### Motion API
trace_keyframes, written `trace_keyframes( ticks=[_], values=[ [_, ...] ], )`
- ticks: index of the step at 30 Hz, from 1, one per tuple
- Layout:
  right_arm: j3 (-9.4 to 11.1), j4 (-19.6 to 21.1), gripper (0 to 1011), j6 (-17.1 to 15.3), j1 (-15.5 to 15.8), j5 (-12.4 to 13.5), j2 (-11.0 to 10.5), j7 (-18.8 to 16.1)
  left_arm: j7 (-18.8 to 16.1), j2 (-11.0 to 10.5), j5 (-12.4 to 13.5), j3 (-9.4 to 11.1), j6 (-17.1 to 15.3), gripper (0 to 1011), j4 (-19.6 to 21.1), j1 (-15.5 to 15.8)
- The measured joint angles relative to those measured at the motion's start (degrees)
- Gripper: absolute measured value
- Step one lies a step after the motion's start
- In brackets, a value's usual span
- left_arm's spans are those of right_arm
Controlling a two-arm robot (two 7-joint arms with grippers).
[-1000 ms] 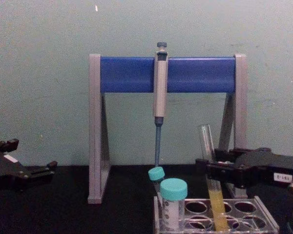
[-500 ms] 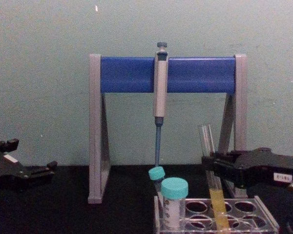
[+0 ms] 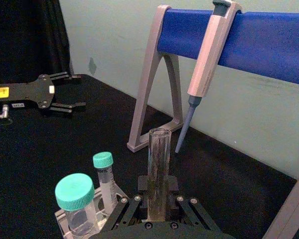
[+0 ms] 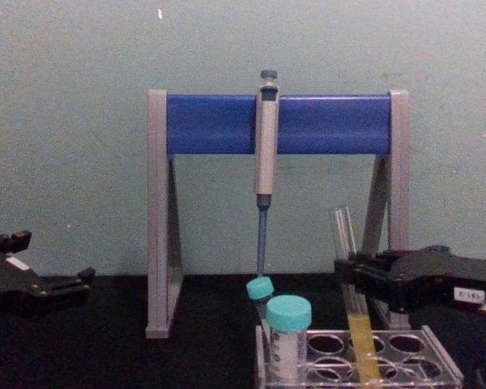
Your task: Pick up the test tube from the test tube rack, shake it, then place it back into the test tube rack.
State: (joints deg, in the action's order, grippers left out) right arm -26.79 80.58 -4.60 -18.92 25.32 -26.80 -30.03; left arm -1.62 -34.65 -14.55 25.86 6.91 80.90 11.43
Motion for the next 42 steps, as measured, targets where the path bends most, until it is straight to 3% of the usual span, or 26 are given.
trace_keyframes(
  ticks=[12, 26, 37, 42],
  values=[
    [0.0, 0.1, 225, 0.1, 0.0, -0.1, -0.1, -0.2, 0.0, 0.0, 0.0, 0.0, 0.0, 1001, 0.0, 0.0],
    [1.8, 5.4, 225, 2.5, 1.7, 3.3, -1.5, -2.2, 0.0, 0.0, 0.0, 0.0, 0.0, 1001, 0.0, 0.0],
    [5.4, 8.5, 225, 8.2, 4.5, 3.7, -1.3, 1.7, 0.0, 0.0, 0.0, 0.0, 0.0, 1001, 0.0, 0.0],
    [7.3, 8.5, 225, 11.8, 5.7, 2.4, -0.4, 3.4, 0.0, 0.0, 0.0, 0.0, 0.0, 1001, 0.0, 0.0]
  ],
)
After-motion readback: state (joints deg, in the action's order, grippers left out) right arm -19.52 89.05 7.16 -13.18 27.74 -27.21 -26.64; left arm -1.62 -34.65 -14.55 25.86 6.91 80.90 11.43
